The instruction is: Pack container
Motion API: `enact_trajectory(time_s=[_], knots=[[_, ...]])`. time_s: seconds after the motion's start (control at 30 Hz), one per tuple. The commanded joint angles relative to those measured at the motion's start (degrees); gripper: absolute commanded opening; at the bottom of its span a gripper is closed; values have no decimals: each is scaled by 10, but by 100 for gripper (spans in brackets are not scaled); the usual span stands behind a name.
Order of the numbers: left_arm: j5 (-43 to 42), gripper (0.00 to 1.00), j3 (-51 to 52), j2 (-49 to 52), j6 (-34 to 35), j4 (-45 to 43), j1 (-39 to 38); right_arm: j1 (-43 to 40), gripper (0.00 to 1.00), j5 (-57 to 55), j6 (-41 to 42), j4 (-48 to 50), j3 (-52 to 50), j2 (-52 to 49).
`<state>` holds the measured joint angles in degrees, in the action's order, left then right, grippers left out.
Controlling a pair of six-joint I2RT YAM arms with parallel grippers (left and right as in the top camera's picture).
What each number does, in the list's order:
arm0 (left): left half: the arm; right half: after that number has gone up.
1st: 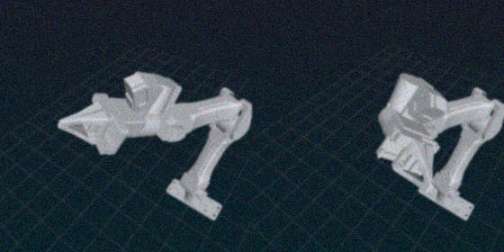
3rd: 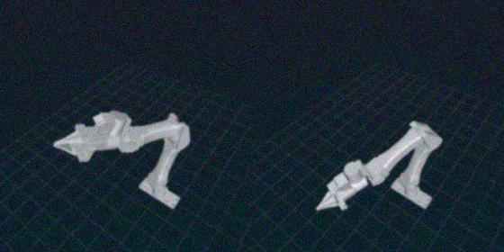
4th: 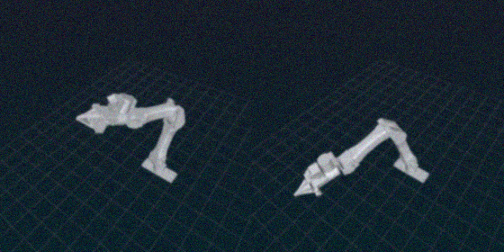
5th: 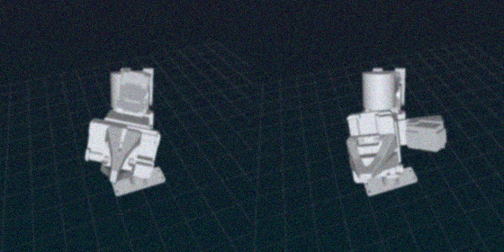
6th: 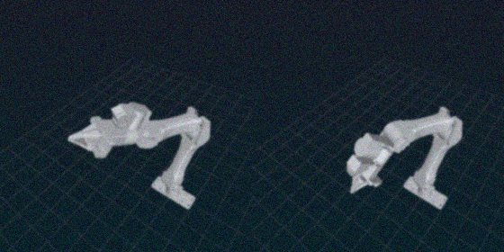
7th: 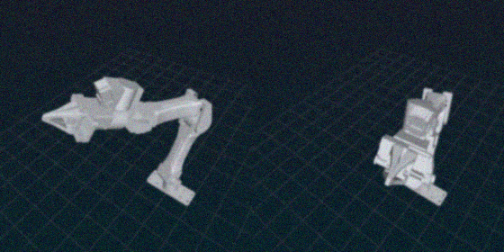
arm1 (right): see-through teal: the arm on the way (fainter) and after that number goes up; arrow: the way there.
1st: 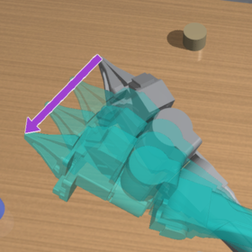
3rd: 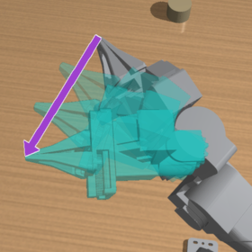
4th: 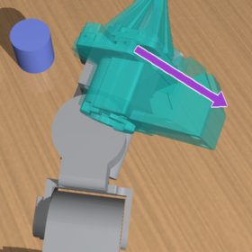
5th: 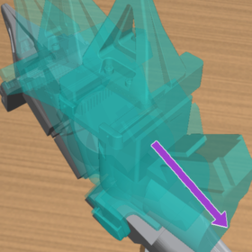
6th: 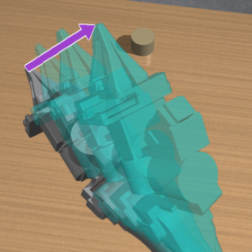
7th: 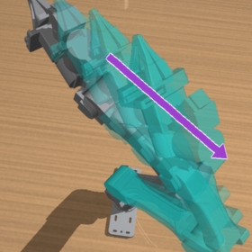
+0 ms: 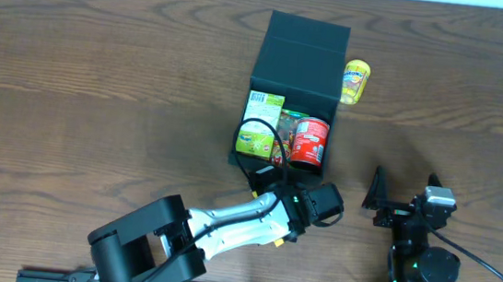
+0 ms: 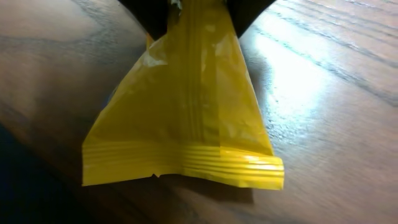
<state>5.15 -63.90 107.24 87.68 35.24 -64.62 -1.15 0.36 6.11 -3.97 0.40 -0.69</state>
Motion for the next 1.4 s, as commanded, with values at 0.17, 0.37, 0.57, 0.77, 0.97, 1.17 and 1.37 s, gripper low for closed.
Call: enact_trajectory(time_s=[0.17,0.37,0.57,0.77,0.97,1.17,1.37], knots=[[23,23,0,-30,-76,27,1,8,99,-2,7,-3,-1,3],[37,23,0,-77,-149,59,1,8,99,-2,7,-3,-1,3],[67,23,0,-144,-262,83,1,8,99,-2,7,-3,-1,3],[75,46,0,-178,-298,95,1,8,99,-2,7,-3,-1,3],[61,46,0,-150,-229,149,-1,8,99,-2,7,-3,-1,3],[50,59,0,-111,-254,93,-28,8,99,-2,7,-3,-1,3],[56,94,0,-61,-211,78,-53,8,99,-2,7,-3,-1,3]])
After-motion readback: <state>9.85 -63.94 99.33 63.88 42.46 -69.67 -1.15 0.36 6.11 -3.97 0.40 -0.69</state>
